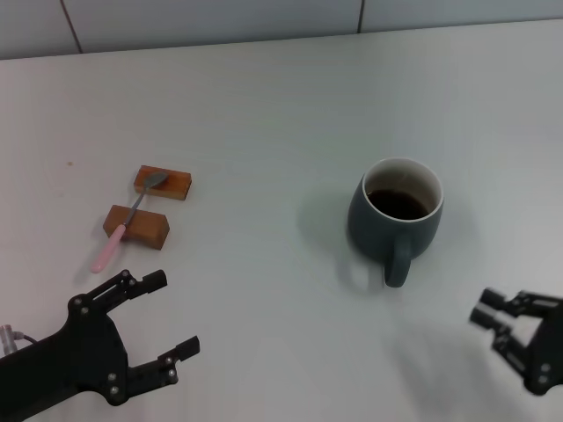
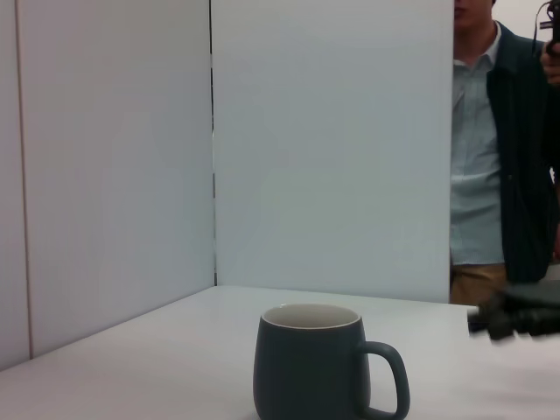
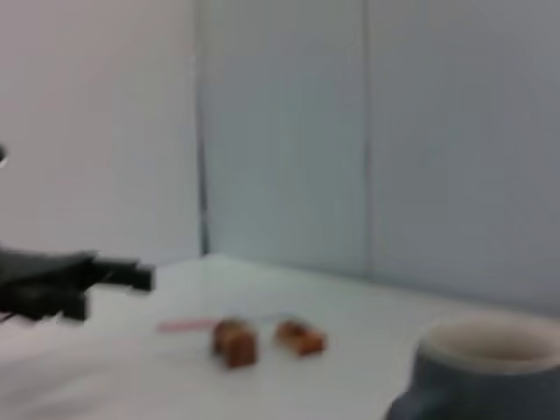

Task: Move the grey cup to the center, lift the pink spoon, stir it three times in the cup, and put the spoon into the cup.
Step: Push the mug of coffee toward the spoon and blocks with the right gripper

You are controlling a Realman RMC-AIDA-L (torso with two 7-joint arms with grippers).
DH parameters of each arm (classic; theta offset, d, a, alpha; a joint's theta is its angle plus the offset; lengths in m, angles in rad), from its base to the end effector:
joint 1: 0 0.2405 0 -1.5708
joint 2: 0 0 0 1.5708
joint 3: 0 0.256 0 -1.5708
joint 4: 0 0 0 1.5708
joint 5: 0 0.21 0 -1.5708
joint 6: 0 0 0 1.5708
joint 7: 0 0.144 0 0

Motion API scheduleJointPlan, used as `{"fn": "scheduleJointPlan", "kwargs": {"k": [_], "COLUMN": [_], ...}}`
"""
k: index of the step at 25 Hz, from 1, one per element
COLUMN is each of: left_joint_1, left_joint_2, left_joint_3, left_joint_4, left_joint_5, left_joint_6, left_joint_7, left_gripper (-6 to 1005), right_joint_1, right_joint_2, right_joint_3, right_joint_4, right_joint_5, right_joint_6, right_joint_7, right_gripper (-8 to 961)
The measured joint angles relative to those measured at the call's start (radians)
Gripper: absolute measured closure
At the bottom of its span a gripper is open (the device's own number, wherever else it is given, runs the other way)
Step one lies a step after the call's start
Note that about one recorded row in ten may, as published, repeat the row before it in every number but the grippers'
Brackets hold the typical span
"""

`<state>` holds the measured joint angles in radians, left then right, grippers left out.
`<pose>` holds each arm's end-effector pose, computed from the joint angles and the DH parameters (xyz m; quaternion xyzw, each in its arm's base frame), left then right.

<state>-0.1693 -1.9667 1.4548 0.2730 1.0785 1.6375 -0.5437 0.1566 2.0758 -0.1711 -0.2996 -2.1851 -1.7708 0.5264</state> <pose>-0.3267 0.1911 -0.0289 -0.9137 -0.0884 -0.3361 0.2105 0.3540 0.1668 -0.0169 -0.8895 0.1447 0.3149 0.2978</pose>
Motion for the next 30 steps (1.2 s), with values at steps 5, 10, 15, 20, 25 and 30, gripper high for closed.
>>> {"fn": "scheduleJointPlan", "kwargs": {"k": [5,10,15,20,25,30], "left_joint_1": [0.002,0.002,0.002,0.001,-0.004,-0.002], "left_joint_2": [0.002,0.002,-0.001,-0.002,-0.006,-0.008], "left_joint_3": [0.0,-0.005,-0.021,-0.022,-0.043,-0.05], "left_joint_4": [0.0,0.0,0.0,0.0,0.0,0.022], "left_joint_5": [-0.001,-0.002,0.001,-0.001,-0.001,0.0], "left_joint_6": [-0.001,-0.001,0.0,0.001,0.0,0.001], "left_joint_7": [-0.001,0.002,0.005,0.004,0.003,-0.004], "left_gripper": [153,153,154,154,154,154], "right_joint_1": [-0.023,-0.009,0.071,0.162,0.209,0.236], "right_joint_2": [0.001,0.005,0.006,0.006,0.006,0.006], "right_joint_3": [0.287,0.538,0.554,0.479,0.434,0.433], "right_joint_4": [0.064,0.172,0.202,0.213,0.261,0.32], "right_joint_5": [0.001,0.001,-0.004,-0.031,-0.036,-0.036], "right_joint_6": [-0.058,0.032,0.196,0.365,0.485,0.562], "right_joint_7": [-0.175,-0.327,-0.372,-0.374,-0.424,-0.467], "right_gripper": [751,861,955,955,955,955]}}
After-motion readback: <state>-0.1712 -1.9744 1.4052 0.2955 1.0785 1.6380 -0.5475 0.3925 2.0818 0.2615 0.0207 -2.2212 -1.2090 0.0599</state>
